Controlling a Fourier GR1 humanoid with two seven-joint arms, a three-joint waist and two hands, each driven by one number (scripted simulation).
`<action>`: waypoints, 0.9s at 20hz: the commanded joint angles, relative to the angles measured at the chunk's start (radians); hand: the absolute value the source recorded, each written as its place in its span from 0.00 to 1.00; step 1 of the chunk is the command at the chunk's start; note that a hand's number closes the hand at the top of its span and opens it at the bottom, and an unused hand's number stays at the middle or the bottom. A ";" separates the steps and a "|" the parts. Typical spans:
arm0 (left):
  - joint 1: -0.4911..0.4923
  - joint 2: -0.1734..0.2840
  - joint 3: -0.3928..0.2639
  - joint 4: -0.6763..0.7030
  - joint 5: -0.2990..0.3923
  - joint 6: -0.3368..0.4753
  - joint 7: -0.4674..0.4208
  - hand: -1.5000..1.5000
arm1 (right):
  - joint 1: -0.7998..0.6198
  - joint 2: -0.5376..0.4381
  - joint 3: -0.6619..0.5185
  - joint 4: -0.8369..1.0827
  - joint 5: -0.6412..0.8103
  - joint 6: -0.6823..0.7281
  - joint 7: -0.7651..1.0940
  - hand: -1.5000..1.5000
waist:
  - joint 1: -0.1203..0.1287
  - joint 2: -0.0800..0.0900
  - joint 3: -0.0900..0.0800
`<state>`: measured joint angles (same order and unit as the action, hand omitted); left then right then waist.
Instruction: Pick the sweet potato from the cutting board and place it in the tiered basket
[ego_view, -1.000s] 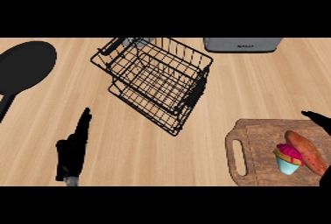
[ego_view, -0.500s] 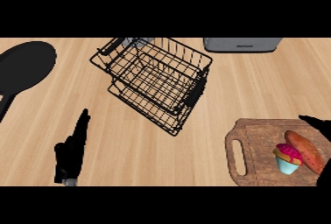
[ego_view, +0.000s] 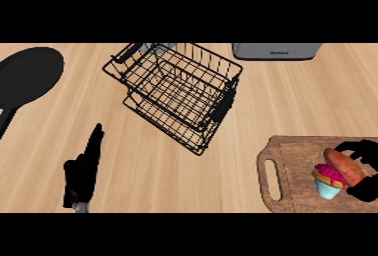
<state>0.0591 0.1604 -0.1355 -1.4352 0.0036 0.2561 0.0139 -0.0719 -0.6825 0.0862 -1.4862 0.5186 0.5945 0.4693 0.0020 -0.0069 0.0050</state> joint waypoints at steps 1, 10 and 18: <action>0.049 -0.004 0.007 0.032 -0.002 -0.026 -0.026 0.50 | 0.014 0.009 -0.011 0.042 0.055 -0.018 -0.098 1.00 | 0.000 0.007 -0.005; 0.029 -0.049 -0.008 0.033 -0.032 0.007 0.012 0.50 | 0.032 0.018 0.059 0.083 0.229 -0.206 -0.301 1.00 | 0.000 0.007 -0.005; 0.011 -0.022 0.011 0.012 -0.019 -0.007 0.059 0.50 | 0.046 0.494 0.318 -0.286 0.420 -0.272 0.410 1.00 | -0.012 -0.004 -0.009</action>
<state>0.0642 0.1518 -0.1163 -1.4448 -0.0166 0.2434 0.0311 -0.0374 -0.3909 0.2809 -1.6809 0.8498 0.3789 0.6505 -0.0107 -0.0194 -0.0088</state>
